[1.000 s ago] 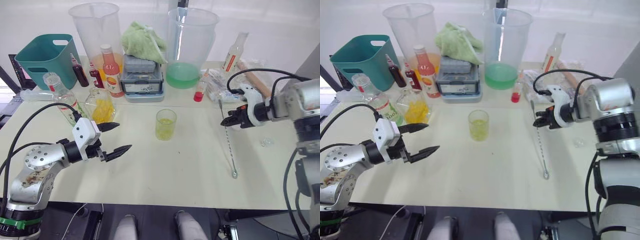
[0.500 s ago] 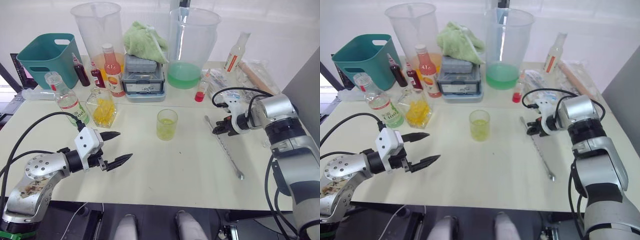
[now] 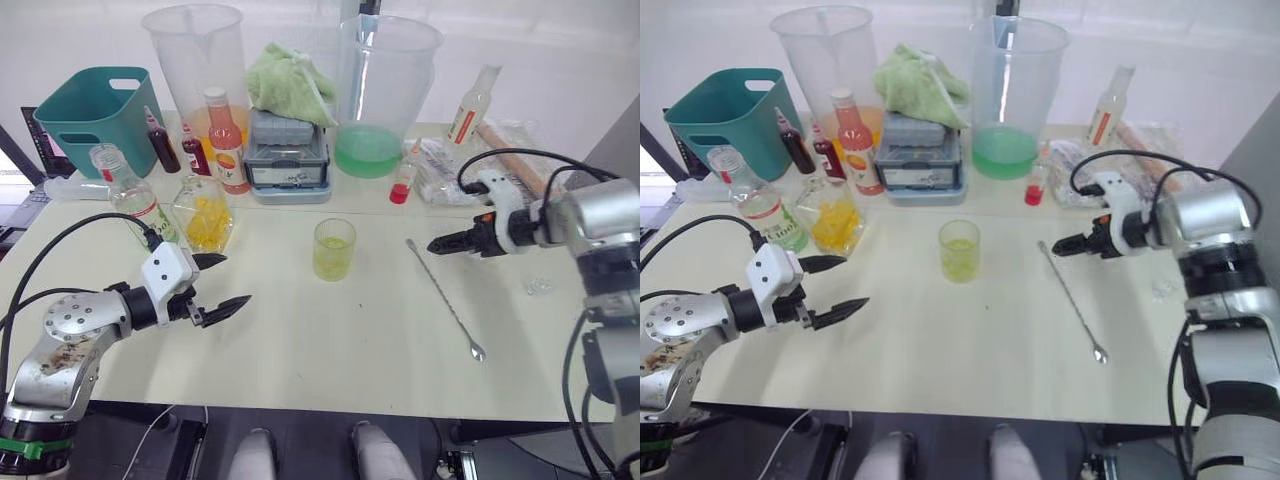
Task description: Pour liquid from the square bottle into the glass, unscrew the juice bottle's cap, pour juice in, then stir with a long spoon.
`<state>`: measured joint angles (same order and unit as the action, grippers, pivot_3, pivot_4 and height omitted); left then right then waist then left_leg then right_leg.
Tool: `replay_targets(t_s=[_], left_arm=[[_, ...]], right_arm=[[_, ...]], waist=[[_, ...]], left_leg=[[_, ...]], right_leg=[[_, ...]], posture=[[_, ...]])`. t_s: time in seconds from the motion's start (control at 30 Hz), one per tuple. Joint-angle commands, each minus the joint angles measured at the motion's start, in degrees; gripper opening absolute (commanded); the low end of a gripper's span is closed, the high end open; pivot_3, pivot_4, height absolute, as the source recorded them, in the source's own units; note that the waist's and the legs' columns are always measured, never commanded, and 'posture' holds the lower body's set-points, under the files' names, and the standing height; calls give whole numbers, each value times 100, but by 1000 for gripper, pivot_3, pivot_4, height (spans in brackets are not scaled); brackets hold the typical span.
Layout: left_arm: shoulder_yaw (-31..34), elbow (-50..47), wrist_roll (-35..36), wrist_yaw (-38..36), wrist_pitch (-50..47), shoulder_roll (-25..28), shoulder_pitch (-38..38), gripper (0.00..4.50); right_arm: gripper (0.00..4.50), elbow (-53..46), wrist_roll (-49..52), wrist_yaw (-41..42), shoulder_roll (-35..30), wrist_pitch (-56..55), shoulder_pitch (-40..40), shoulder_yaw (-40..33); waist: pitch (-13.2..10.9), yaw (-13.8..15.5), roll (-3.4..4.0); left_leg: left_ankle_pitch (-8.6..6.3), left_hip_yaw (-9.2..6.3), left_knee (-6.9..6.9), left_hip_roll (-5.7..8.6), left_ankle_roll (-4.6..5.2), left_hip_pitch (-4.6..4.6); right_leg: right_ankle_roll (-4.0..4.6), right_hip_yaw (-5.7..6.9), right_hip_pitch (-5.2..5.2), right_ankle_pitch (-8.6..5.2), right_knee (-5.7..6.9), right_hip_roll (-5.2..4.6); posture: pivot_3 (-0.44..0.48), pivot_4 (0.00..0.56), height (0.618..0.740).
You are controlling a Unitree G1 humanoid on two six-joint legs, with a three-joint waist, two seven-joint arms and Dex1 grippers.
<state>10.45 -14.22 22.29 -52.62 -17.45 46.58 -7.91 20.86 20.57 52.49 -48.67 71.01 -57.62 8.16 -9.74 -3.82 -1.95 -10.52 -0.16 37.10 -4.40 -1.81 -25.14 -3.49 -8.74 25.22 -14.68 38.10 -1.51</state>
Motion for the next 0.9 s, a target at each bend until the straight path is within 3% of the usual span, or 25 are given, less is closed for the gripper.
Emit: replay_targets(t_s=[0.03, 0.2, 0.37, 0.7, 0.9], left_arm=[[256, 281, -57, -79, 211, 166, -177, 4500], [376, 619, -126, -292, 395, 353, -169, 4500], [667, 1289, 39, -693, 615, 544, -225, 4500], [1264, 1396, 237, -978, 614, 500, 823, 4500], [1379, 1861, 98, -915, 993, 287, 1020, 4500]], right_arm=[[4466, -994, 594, 148, -215, -258, 299, -1198], [4466, -2265, 1114, 42, -203, -622, 1215, -2415], [4466, -3382, 1556, 35, 316, -2004, 2782, -4212], [4466, -3468, 1260, 686, 374, -3985, 5202, -4801], [4466, -2998, 1392, 656, 623, -4524, 5829, -4987]], waist=[[0, 0, 0], [0, -5, 0], [1, 39, -2], [2, 2, -1], [2, 0, -2]], left_leg=[[0, 0, 0, 0, 0, 0], [0, 0, -3, 0, 0, 1], [0, -3, 1, 0, 0, 1], [0, -1, 6, -2, 0, 22], [-1, -1, 4, -1, -1, 91]], right_leg=[[0, 0, 0, 0, 0, 0], [-1, 0, -1, -1, 0, 0], [-4, 4, -6, -2, 0, -1], [-37, 4, -21, -24, 5, -1], [-41, 3, -92, -36, -1, -2]], posture=[[0, 150, 698], [0, 150, 698], [0, 150, 698], [0, 150, 698], [0, 150, 698]])
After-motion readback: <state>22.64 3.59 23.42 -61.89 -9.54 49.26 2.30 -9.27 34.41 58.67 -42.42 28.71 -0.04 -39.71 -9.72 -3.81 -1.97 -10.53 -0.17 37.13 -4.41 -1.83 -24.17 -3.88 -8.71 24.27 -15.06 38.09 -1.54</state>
